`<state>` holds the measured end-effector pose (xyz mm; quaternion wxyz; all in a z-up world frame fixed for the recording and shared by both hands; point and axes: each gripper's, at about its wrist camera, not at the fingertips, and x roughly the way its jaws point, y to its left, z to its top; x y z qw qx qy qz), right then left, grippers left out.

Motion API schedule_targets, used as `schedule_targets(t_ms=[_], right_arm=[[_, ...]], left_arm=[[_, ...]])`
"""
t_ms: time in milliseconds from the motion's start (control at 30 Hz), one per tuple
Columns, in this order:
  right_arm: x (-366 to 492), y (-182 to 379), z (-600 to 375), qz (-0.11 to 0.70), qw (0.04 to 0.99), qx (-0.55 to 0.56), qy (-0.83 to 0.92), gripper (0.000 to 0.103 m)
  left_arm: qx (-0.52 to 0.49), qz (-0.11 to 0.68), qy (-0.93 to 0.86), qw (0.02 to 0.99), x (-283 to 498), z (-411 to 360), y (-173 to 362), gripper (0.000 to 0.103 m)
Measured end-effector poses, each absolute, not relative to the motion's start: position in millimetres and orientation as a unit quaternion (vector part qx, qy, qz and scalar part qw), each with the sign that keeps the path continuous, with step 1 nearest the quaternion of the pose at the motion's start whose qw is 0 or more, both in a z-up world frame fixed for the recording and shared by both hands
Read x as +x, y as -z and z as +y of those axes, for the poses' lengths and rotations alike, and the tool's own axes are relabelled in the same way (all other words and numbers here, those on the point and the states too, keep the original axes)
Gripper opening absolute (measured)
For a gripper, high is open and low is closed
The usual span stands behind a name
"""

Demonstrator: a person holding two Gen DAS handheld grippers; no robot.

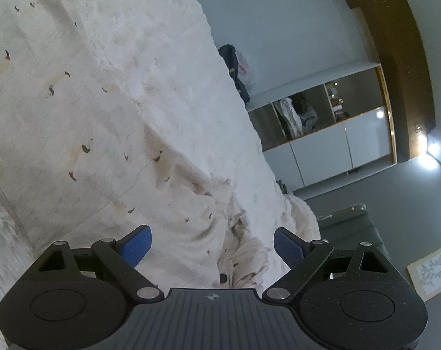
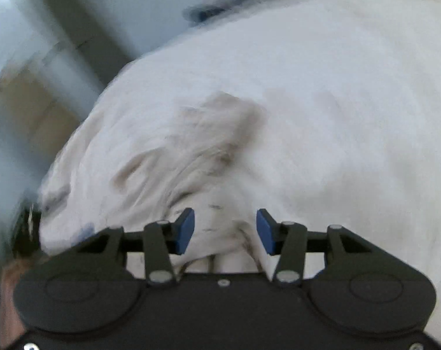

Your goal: Fold clothes

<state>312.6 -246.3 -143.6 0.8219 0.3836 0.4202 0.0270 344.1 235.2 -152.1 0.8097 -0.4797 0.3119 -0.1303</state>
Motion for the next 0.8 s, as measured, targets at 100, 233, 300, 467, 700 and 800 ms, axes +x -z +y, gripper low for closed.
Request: schedule_targets(t_ms=[100, 233, 300, 467, 700, 800], right_arm=[[316.1, 165.9, -247.2, 0.436, 0.788, 0.435, -0.026, 0.046], [329.1, 197.6, -243.4, 0.442, 0.735, 0.514, -0.023, 0.045], [330.2, 207.8, -246.7, 0.437, 0.707, 0.556, -0.015, 0.038], [323.1, 203.3, -255.0, 0.407, 0.709, 0.577, 0.005, 0.007], [323.5, 115.9, -226.8, 0.307, 0.853, 0.420, -0.042, 0.006], [315.2, 58.7, -202.7, 0.213, 0.923, 0.309, -0.080, 0.006]], left_arm=[[-0.437, 0.330, 0.151, 0.823, 347.1, 214.6, 147.4, 0.088], [-0.353, 0.332, 0.203, 0.851, 344.7, 185.9, 131.8, 0.088], [-0.324, 0.341, 0.242, 0.849, 341.6, 166.9, 129.5, 0.088], [-0.284, 0.392, 0.319, 0.815, 330.5, 123.9, 140.8, 0.087], [-0.066, 0.399, 0.440, 0.802, 283.5, 38.9, 140.3, 0.087], [-0.050, 0.401, 0.448, 0.797, 279.4, 29.2, 145.8, 0.086]])
